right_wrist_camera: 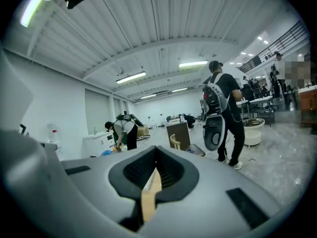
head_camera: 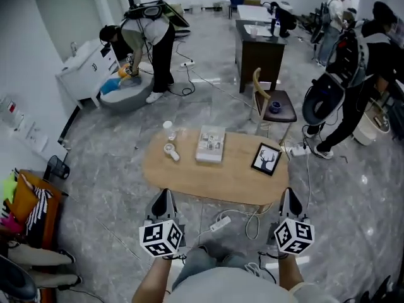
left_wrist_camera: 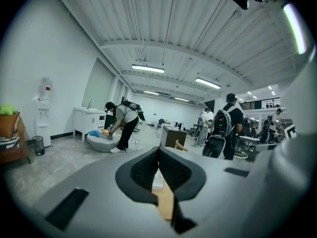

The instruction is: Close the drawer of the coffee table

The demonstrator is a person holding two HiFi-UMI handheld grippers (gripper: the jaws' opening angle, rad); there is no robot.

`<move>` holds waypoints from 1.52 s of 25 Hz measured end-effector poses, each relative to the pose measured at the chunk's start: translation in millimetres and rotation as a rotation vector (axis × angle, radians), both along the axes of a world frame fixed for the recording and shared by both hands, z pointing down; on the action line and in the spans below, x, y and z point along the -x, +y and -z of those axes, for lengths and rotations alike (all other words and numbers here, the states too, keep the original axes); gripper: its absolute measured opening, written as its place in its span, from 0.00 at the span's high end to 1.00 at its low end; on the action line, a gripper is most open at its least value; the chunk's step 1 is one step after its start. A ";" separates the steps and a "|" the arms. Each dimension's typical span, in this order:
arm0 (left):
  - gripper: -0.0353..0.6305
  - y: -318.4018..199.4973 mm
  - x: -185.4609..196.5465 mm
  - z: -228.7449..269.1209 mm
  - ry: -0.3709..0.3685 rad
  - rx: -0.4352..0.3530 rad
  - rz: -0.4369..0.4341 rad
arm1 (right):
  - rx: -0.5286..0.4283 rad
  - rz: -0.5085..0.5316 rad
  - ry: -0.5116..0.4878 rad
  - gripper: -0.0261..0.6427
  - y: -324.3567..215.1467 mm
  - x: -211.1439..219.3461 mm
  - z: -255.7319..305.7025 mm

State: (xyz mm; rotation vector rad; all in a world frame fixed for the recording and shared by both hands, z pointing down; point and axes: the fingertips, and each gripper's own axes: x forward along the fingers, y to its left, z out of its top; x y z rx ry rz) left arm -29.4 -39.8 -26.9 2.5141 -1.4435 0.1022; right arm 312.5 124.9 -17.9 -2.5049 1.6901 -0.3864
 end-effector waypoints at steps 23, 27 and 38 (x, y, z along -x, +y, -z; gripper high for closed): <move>0.95 -60.1 37.3 26.4 0.021 -0.005 0.035 | 0.018 -0.077 0.123 0.96 -13.0 1.1 44.2; 0.95 -59.3 36.8 21.3 0.020 0.017 0.030 | 0.036 -0.071 0.121 0.96 -16.7 3.7 44.5; 0.95 -50.5 21.7 12.7 0.021 0.042 -0.007 | 0.050 -0.044 0.126 0.96 -16.9 17.8 38.4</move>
